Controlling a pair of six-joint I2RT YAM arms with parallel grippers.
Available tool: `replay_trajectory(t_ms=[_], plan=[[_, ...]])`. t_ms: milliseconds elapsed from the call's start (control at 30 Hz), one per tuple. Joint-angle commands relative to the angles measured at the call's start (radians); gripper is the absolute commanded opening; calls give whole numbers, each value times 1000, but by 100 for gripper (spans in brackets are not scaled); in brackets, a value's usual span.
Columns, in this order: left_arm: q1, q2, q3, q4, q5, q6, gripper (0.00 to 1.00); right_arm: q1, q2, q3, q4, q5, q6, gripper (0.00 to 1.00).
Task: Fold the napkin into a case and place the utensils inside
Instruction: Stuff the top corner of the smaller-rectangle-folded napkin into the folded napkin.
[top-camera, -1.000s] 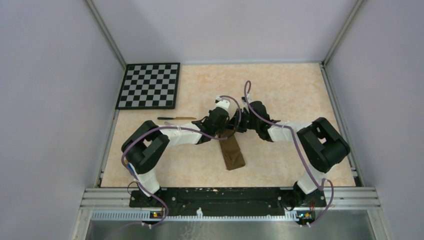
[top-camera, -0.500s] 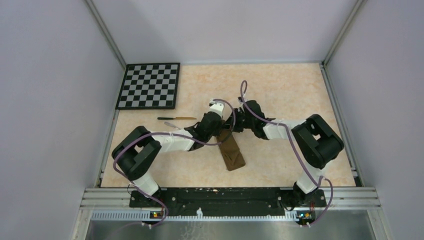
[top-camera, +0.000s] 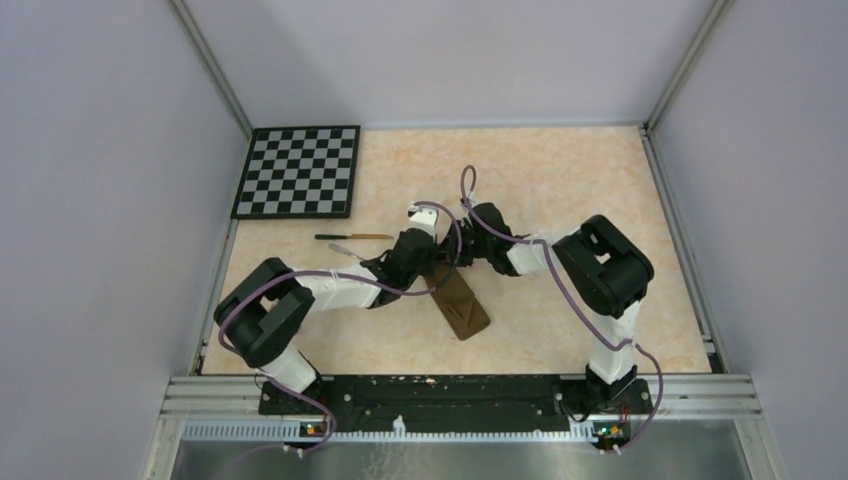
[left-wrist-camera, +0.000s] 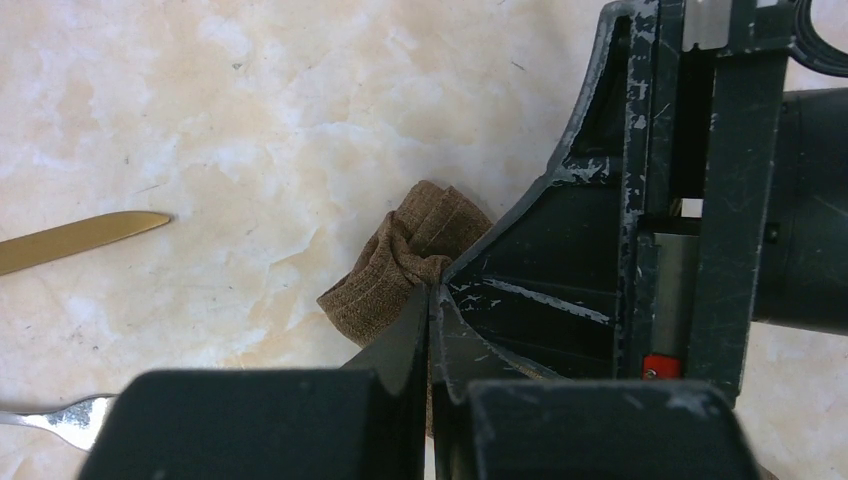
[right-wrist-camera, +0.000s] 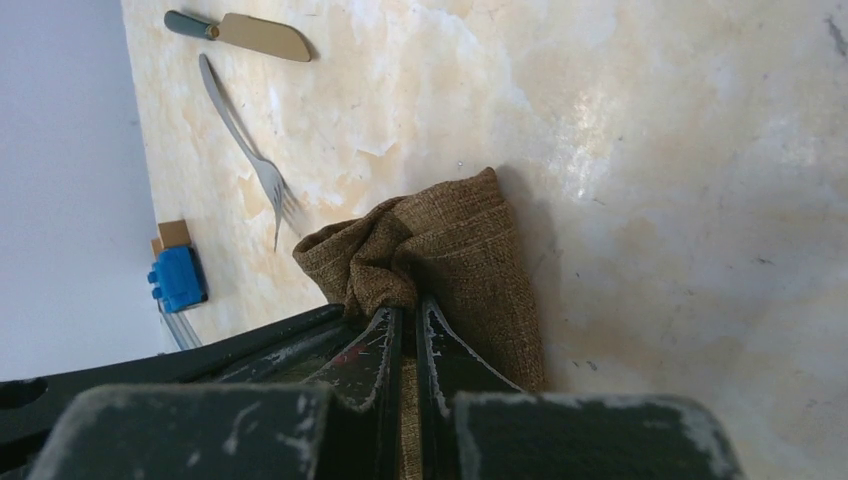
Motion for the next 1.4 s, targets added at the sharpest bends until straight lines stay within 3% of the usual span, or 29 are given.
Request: replay_trajectory(t_ms=[0, 133, 333, 600, 867, 1067, 1200, 1367], plan=[[4, -66, -20, 83, -1, -35, 0, -14, -45, -4, 60, -81, -75, 0], [23, -91, -54, 89, -3, -33, 0, -45, -91, -24, 68, -188, -109, 19], [32, -103, -80, 90, 8, -49, 0, -61, -124, -75, 108, -205, -112, 31], [33, -114, -78, 87, 14, -46, 0, -62, -95, -43, 142, -222, -94, 30], [33, -109, -80, 108, 35, -54, 0, -14, -10, 48, 76, -172, -133, 13], [33, -70, -42, 110, 61, -94, 0, 82, 153, 129, 39, -21, -99, 2], [33, -66, -45, 80, 42, -116, 0, 81, 135, 85, 76, -3, -88, 3], [62, -100, -72, 14, 46, -154, 0, 52, 68, 64, 61, -101, -129, 16]])
